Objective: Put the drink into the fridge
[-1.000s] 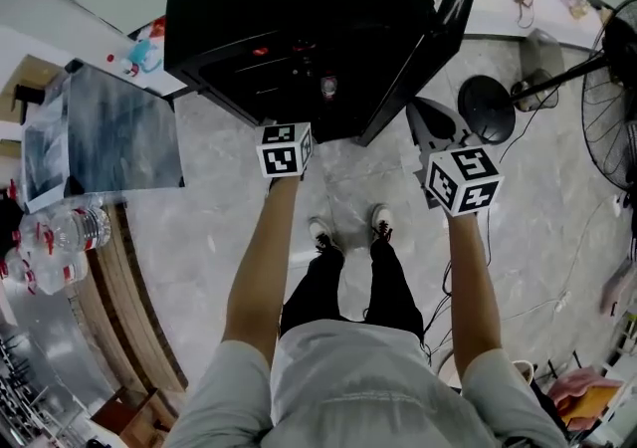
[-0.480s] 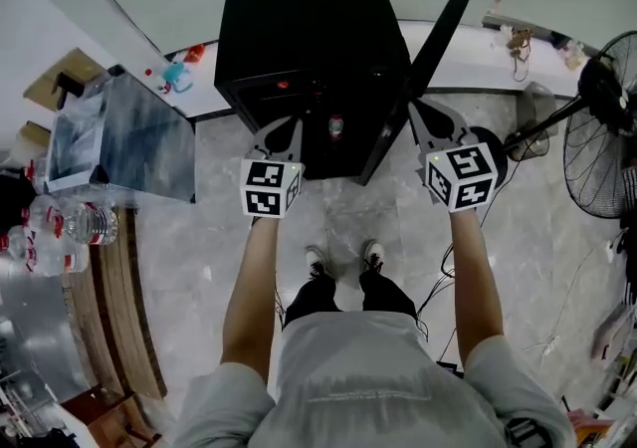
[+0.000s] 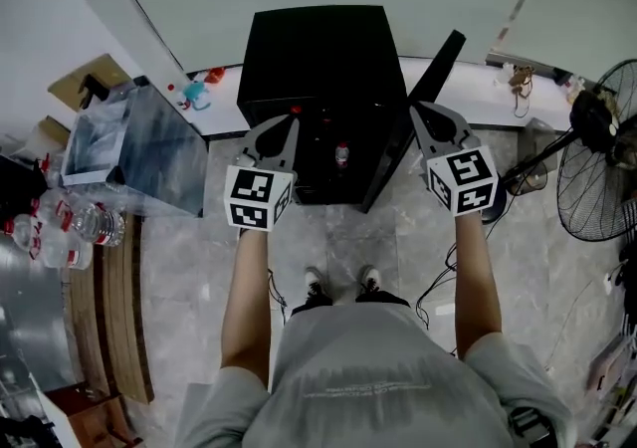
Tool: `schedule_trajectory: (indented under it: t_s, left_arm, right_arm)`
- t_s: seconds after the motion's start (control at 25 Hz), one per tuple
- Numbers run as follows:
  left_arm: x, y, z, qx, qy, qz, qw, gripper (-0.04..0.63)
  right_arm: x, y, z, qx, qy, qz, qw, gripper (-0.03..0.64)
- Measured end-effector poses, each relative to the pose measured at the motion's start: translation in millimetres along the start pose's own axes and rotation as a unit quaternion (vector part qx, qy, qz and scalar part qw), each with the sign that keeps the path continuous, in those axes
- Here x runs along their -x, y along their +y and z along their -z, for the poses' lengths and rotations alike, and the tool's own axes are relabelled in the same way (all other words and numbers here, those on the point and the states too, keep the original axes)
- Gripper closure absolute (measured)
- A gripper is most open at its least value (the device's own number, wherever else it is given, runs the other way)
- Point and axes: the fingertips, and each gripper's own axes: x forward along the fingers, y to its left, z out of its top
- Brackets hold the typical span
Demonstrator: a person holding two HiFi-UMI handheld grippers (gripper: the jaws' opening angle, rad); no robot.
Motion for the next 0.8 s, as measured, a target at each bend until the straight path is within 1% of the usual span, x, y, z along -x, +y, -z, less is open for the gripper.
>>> schedule_trajectory:
  t_s: [0.2, 0.4, 0.6, 0.8]
  left_arm:
    - [9, 1, -38, -0.029, -0.028, -0.007, 0.9992, 0.581]
    - [12, -3, -57, -0.055, -0.044, -0.004, 0.9975, 0.581]
    - [15, 6, -74, -0.043, -0.067, -0.015, 0.9967, 0.581]
    - [11, 10, -75, -0.051, -0.062, -0.01, 0.9967, 0.581]
  right_arm:
    - [2, -4, -22, 0.003, -0.021, -0.002, 1.0, 0.617]
    - [4, -8, -30, 0.005, -0.032, 0.01, 0.999, 0.617]
    - [-1, -2, -43, 0.024, -0.042, 0.001, 0.999, 0.617]
    - [-9, 5, -49, 0.033, -0.048, -0.011, 0.998, 0.617]
